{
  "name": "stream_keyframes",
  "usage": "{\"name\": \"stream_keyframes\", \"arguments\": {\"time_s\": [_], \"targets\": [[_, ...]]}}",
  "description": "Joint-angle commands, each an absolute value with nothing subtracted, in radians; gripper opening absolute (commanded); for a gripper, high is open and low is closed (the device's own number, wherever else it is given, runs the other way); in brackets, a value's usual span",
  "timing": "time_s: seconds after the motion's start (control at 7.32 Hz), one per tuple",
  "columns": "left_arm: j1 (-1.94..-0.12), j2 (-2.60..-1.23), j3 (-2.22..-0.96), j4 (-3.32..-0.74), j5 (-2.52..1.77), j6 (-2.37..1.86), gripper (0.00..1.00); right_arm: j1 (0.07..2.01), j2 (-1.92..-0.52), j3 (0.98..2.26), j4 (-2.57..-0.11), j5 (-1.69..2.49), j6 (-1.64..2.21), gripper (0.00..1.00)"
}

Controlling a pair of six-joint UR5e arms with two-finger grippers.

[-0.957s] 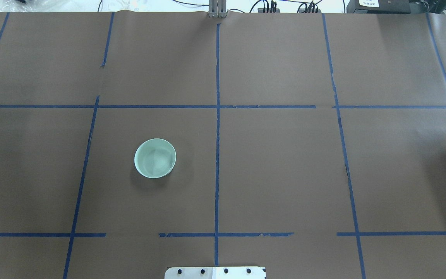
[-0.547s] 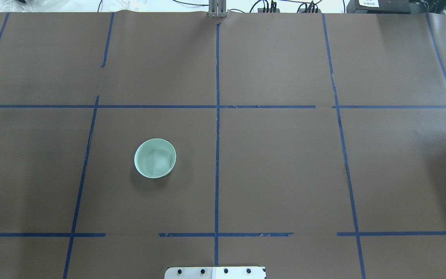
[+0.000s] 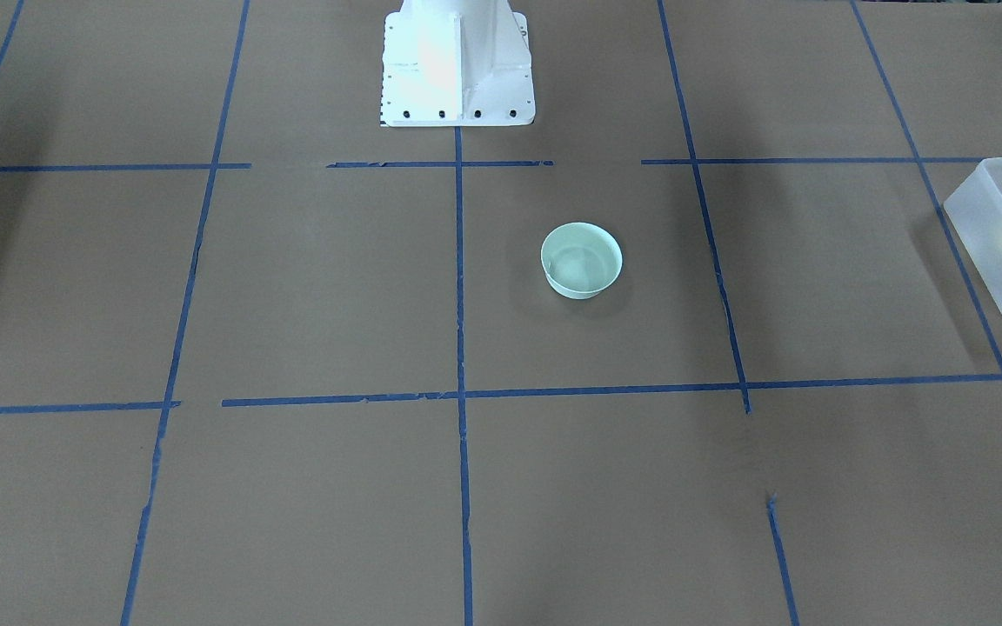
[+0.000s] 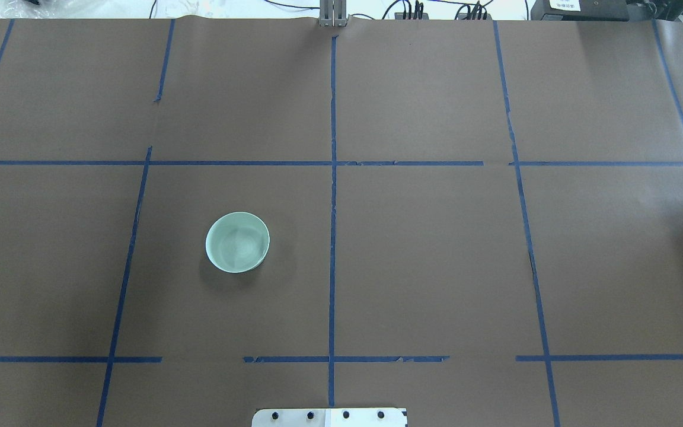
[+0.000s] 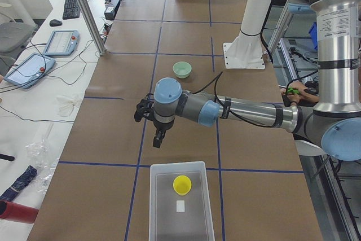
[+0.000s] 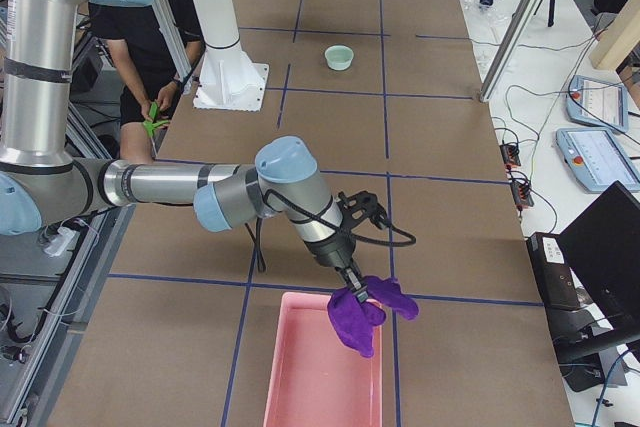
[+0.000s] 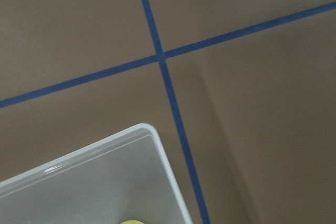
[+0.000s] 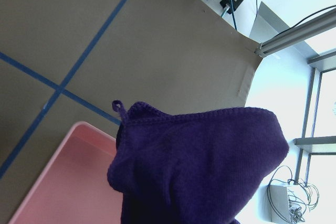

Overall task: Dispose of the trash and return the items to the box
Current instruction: 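Drop the cloth into the pink bin while left gripper releases the cup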

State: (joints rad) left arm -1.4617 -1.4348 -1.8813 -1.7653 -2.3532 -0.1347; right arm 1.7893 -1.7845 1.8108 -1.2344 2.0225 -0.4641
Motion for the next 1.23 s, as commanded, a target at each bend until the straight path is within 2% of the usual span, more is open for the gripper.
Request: {"name": "stream_keyframes", "arguments": {"time_s": [0.0, 0.27, 0.41, 0.55, 0.96, 1.09], "targets": [[-1.352, -1.468, -1.983, -1.776, -2.353, -0.343, 1.00, 1.818, -1.773, 1.648, -1.229, 2.029, -0.511, 0.00], [-1.260, -1.525, -2.008, -1.789, -2.355, -0.472, 1.00, 1.818, -1.773, 1.565, -1.227, 2.034, -0.502, 0.00], [-1.196, -1.545, -2.016, -1.848, -2.353, -0.589, 1.00, 1.816, -1.773, 1.534, -1.230, 2.069, -0.483, 0.05], [-1.128, -1.575, -2.016, -1.897, -2.352, -0.704, 1.00, 1.815, -1.772, 1.532, -1.230, 2.104, -0.454, 0.99], [-0.901, -1.744, -2.017, -1.899, -2.220, -1.037, 1.00, 1.778, -1.752, 1.546, -1.259, 2.305, -0.206, 1.00], [-0.843, -1.779, -2.016, -1.899, -2.182, -1.122, 1.00, 1.760, -1.714, 1.575, -1.358, 2.318, -0.198, 1.00]]}}
